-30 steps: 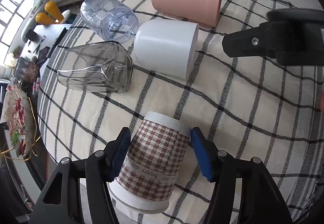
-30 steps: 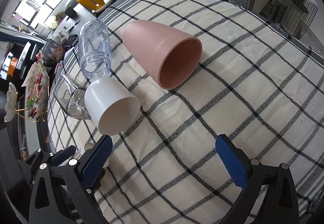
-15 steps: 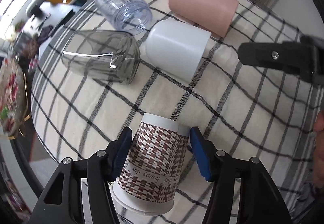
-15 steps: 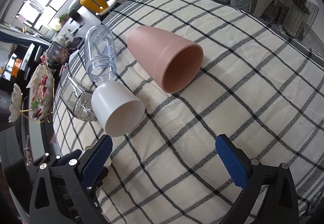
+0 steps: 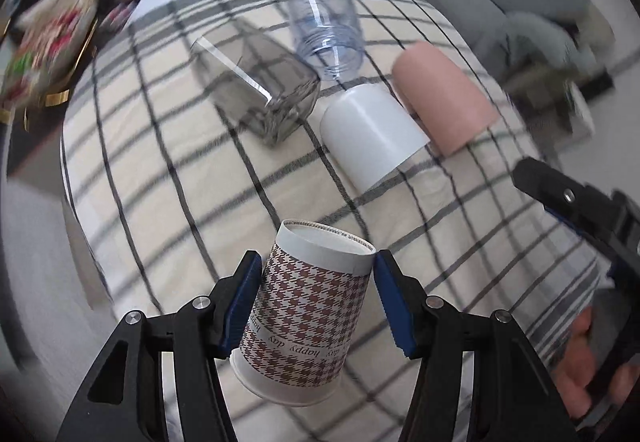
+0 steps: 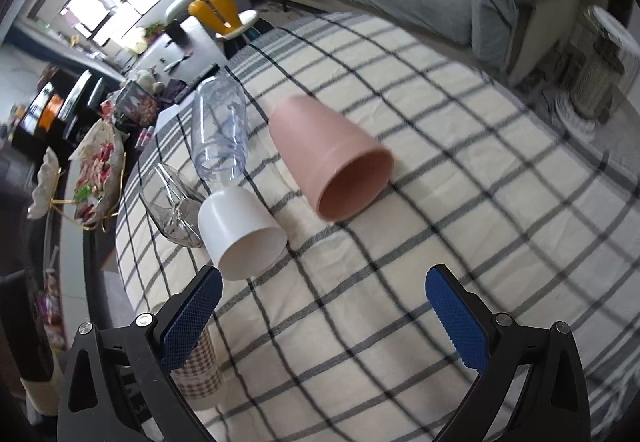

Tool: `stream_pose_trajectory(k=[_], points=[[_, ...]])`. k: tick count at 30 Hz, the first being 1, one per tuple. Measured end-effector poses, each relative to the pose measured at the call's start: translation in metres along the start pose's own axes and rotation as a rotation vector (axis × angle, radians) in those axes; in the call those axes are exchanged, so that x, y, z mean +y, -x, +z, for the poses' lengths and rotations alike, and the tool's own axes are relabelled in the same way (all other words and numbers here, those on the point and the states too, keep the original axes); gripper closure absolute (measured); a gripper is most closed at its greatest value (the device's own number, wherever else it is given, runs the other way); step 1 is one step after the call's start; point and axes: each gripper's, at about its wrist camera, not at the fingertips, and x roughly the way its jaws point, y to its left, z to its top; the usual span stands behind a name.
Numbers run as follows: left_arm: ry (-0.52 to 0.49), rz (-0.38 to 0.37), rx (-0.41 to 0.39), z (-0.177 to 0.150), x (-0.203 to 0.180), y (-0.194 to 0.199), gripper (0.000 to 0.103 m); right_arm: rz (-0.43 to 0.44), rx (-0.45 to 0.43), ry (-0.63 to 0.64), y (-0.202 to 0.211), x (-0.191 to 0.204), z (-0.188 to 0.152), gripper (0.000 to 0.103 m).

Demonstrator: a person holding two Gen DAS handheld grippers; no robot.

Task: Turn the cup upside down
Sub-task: 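Lift the paper cup with the left gripper and rotate it upright, then close the right gripper on the paper cup while the left gripper releases it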

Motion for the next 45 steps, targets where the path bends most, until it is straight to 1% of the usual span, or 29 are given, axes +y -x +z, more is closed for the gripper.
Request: stream_pose_trajectory(k=[3,5,8,11,14,18,21,22,23,26,30,36,40,43,45], points=[[0.082,-0.011,-0.012,-0.004,-0.005,0.001,0.046,0.000,-0.026,0.016,0.012,-0.012,0.003,0.001],[0.137,-0.035,-0.015,-0.008,-0.011,0.002,0.047,0.001,-0.045,0.022,0.021,-0.021,0.005,0.001],[0.195,-0.077,-0.023,-0.010,-0.030,0.007,0.047,0.003,-0.064,0.028,0.036,-0.037,0.011,0.001],[0.241,-0.118,-0.036,-0.011,-0.053,0.007,0.048,-0.010,-0.105,0.041,0.053,-0.057,0.018,0.001],[0.307,-0.211,-0.013,-0.013,-0.078,-0.004,0.049,-0.038,-0.151,0.060,0.070,-0.081,0.027,0.001],[0.356,-0.279,0.011,-0.016,-0.114,-0.018,0.049,-0.077,-0.181,0.061,0.086,-0.116,0.039,0.001],[0.393,-0.332,0.051,-0.015,-0.133,-0.023,0.049,-0.079,-0.188,0.038,0.094,-0.137,0.045,0.001],[0.391,-0.341,0.064,-0.015,-0.137,-0.024,0.049,-0.072,-0.191,0.036,0.095,-0.141,0.047,0.001],[0.385,-0.334,0.070,-0.014,-0.143,-0.027,0.049,-0.071,-0.196,0.039,0.096,-0.145,0.048,0.001],[0.367,-0.296,0.049,-0.005,-0.148,-0.028,0.048,-0.065,-0.212,0.038,0.093,-0.149,0.050,0.001],[0.363,-0.253,0.027,0.011,-0.145,-0.035,0.049,-0.040,-0.188,0.014,0.079,-0.152,0.053,0.001],[0.361,-0.210,0.037,0.027,-0.129,-0.060,0.049,-0.043,-0.182,0.043,0.061,-0.140,0.057,0.001],[0.365,-0.204,0.064,0.026,-0.120,-0.075,0.049,-0.056,-0.166,0.053,0.051,-0.137,0.059,0.001],[0.365,-0.203,0.068,0.023,-0.117,-0.079,0.049,-0.063,-0.162,0.071,0.048,-0.133,0.059,0.001],[0.368,-0.206,0.066,0.022,-0.115,-0.079,0.046,-0.066,-0.154,0.075,0.046,-0.131,0.058,0.001]])
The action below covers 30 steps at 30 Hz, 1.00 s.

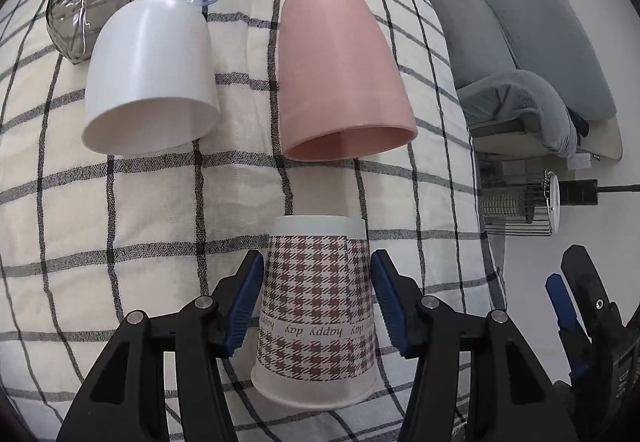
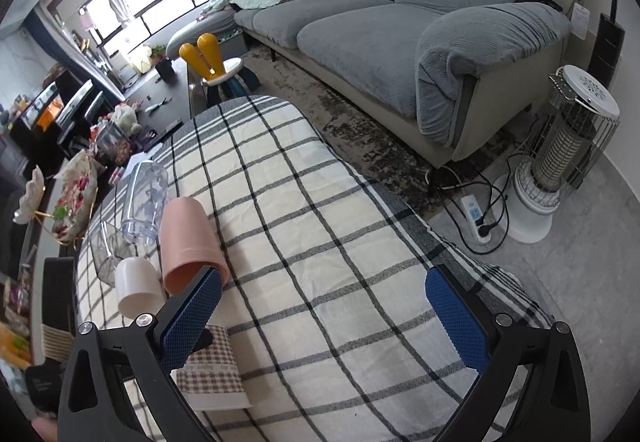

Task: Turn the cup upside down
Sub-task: 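Close the right gripper on the paper cup while the left gripper releases it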

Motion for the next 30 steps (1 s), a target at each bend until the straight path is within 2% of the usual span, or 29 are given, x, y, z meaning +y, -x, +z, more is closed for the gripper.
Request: stream_pose_trajectory(k=[3,5,8,9,13,15,18,21,27,30], points=[[0.001,0.017,-0.017,-0.001,0.001,0.002,0.034,-0.004,0.014,0.008,-0.003,0.002,-0.001,0.001],[-0.003,0.033,-0.037,-0.002,0.001,0.008,0.029,-0.002,0.020,0.015,-0.002,0.004,-0.001,0.001],[-0.011,0.057,-0.090,-0.010,-0.001,0.027,0.026,0.011,0.022,0.029,0.006,0.007,0.000,0.001],[-0.014,0.070,-0.112,-0.013,-0.001,0.034,0.022,0.021,0.026,0.036,0.010,0.009,0.001,0.001],[-0.015,0.202,-0.255,-0.035,0.000,0.078,0.009,0.067,0.083,0.076,0.015,0.020,0.005,0.001],[-0.004,0.291,-0.317,-0.047,0.004,0.098,0.000,0.090,0.133,0.102,0.011,0.031,0.008,0.001],[0.015,0.412,-0.414,-0.066,0.011,0.124,0.000,0.105,0.223,0.165,-0.001,0.052,0.011,0.001],[0.034,0.493,-0.494,-0.082,0.021,0.144,0.000,0.107,0.338,0.249,-0.019,0.082,0.009,0.001],[0.085,0.526,-0.564,-0.099,0.040,0.165,0.000,0.068,0.562,0.460,-0.058,0.145,-0.009,0.001],[0.113,0.509,-0.567,-0.096,0.051,0.166,0.000,0.014,0.683,0.495,-0.086,0.159,-0.020,0.003]])
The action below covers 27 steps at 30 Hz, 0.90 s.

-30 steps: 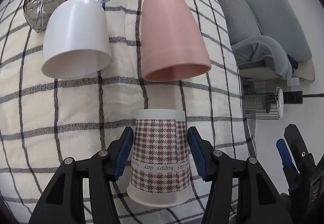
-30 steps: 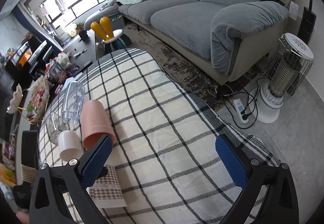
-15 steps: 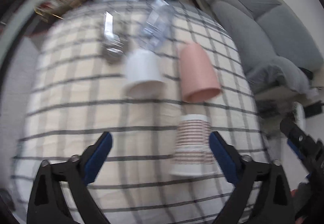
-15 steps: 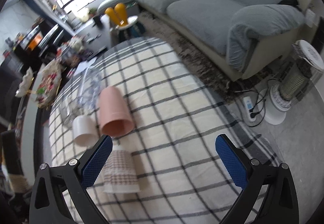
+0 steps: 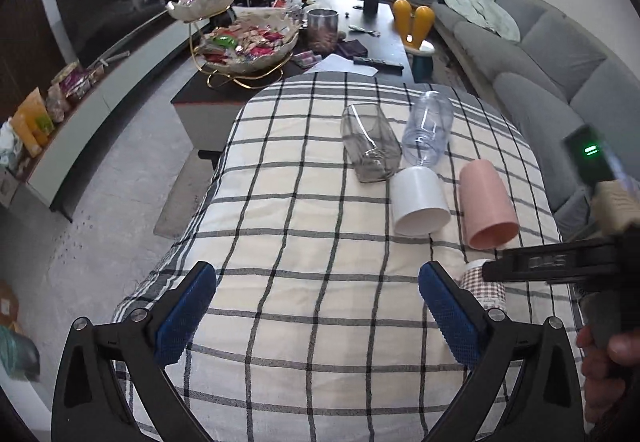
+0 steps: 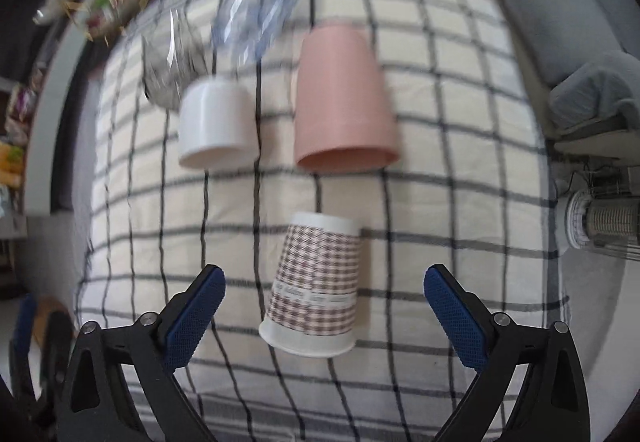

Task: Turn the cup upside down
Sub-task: 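Close the right gripper on the paper cup while the left gripper releases it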

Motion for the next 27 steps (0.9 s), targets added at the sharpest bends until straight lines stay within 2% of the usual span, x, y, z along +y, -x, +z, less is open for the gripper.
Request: stream_pose_trajectory(k=[6,10,12,15,17,19,24,27], points=[[0.042,-0.030,0.028,0.006,0.009,-0.019,0.000,-0.034,0.158,-0.009,-0.043,0.010,0.013,0.010],[0.049,-0.040,0.035,0.010,0.011,-0.029,0.000,-0.037,0.198,-0.016,-0.059,0.012,0.015,0.012],[0.049,-0.051,0.048,0.011,0.011,-0.036,0.000,-0.040,0.213,-0.022,-0.067,0.011,0.015,0.017],[0.045,-0.061,0.067,0.010,0.010,-0.045,0.000,-0.043,0.225,-0.026,-0.075,0.010,0.014,0.024],[0.044,-0.063,0.072,0.010,0.010,-0.047,0.000,-0.037,0.235,-0.029,-0.079,0.008,0.014,0.037],[0.048,-0.066,0.074,0.009,0.010,-0.049,0.000,-0.028,0.237,-0.038,-0.082,0.005,0.014,0.044],[0.037,-0.060,0.063,0.007,0.011,-0.046,0.000,-0.013,0.189,-0.032,-0.073,0.006,0.002,0.044],[0.026,-0.047,0.036,0.004,0.015,-0.037,0.000,0.004,0.127,-0.011,-0.053,0.011,-0.009,0.045]])
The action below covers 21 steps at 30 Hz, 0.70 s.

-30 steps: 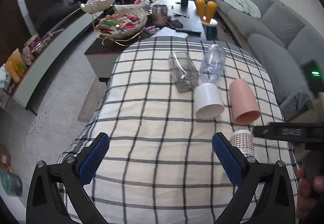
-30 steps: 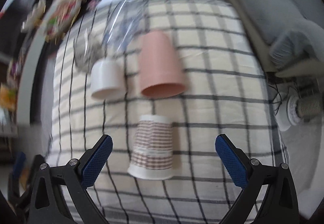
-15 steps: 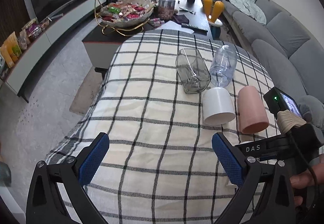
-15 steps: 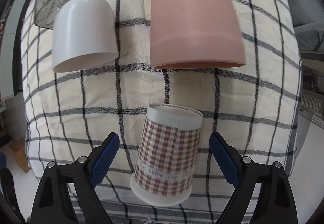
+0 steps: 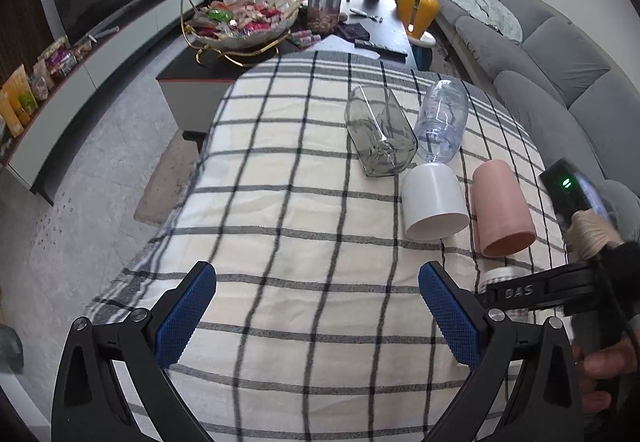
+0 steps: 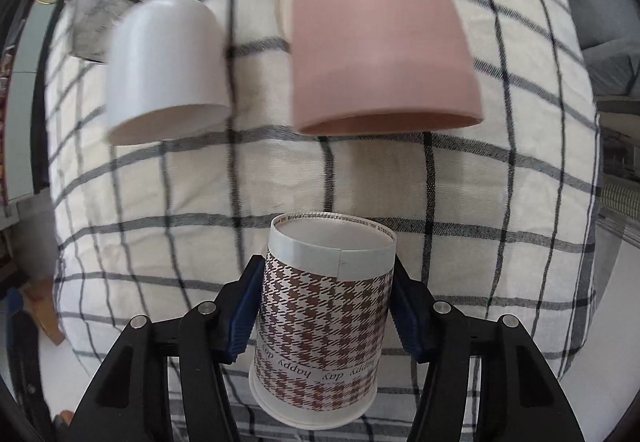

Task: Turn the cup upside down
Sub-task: 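Lower the paper cup rim-down onto the table and open the right gripper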

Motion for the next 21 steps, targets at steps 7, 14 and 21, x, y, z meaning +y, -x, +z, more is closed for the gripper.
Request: stream_pose_trajectory(k=[7,14,21], points=[[0.056,0.005,-0.085,-0.013,0.033,0.024,0.000,0.037,-0.353,0.147,0.047,0.046,-0.041,0.045],[0.121,0.032,-0.136,-0.036,0.070,0.031,0.000,0.045,-0.849,0.244,0.076,0.089,-0.077,0.044],[0.130,0.054,-0.117,-0.065,0.079,0.015,0.000,-0.033,-1.079,0.236,0.074,0.099,-0.112,0.044]])
